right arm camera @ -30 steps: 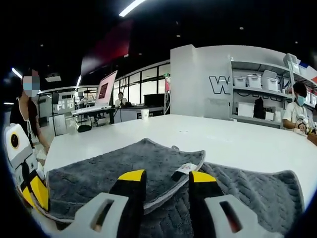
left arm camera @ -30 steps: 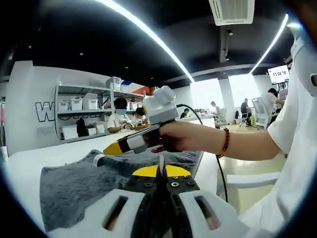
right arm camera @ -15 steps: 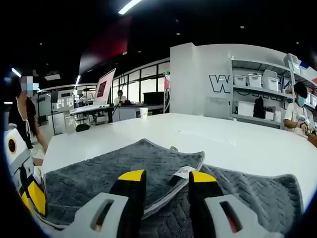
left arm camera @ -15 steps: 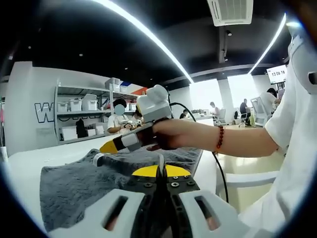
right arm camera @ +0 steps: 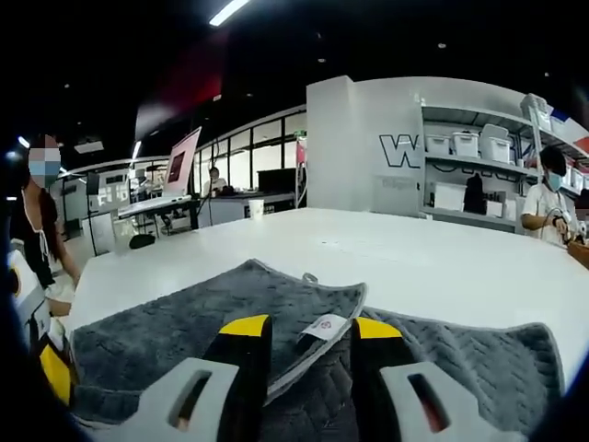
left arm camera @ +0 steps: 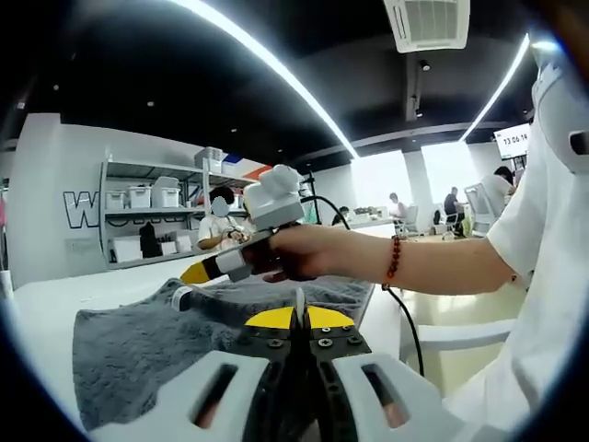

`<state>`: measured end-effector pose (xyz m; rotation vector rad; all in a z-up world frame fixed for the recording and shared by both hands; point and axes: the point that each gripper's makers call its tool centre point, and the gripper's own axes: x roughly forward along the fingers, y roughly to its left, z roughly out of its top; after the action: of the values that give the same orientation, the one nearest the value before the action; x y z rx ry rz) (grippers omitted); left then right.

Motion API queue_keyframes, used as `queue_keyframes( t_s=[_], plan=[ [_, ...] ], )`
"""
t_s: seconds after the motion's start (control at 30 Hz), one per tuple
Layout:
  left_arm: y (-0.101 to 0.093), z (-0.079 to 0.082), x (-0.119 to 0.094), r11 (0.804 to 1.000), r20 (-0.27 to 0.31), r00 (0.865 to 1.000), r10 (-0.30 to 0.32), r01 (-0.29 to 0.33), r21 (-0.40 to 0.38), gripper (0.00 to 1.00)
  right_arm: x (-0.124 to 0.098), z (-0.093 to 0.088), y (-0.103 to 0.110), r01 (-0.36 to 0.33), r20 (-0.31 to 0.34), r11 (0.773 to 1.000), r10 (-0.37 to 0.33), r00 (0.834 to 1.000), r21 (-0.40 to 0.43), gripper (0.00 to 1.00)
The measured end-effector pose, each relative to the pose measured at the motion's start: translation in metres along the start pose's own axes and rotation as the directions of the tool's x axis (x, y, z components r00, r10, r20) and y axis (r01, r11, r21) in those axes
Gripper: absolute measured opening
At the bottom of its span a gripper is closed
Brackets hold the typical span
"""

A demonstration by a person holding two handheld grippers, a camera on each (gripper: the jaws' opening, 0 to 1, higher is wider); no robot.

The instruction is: Open the folded towel by lifting each exposed corner and separating the folded layers until the towel lies flat within the target outline without major curled edges

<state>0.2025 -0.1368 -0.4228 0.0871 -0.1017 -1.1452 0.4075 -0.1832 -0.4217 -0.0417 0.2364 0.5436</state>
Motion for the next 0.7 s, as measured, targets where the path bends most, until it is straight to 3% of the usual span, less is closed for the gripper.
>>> queue_keyframes(
  t_s=[0.5,0.7],
  plan=[
    [-0.001,0.002,-0.002,1.000,0.015,1.000,-0.008,0.008,-0.007,0.01,0.011,0.000,-0.013,0.023,0.023,0.997,-0.025,0.999,0.077,0.30],
    [-0.001,0.003,-0.003,1.000,0.019,1.000,-0.008,0.008,-0.014,0.01,0.016,-0.004,-0.015,0.043,0.012,0.997,-0.044,0.999,0.067,0.30]
  ],
)
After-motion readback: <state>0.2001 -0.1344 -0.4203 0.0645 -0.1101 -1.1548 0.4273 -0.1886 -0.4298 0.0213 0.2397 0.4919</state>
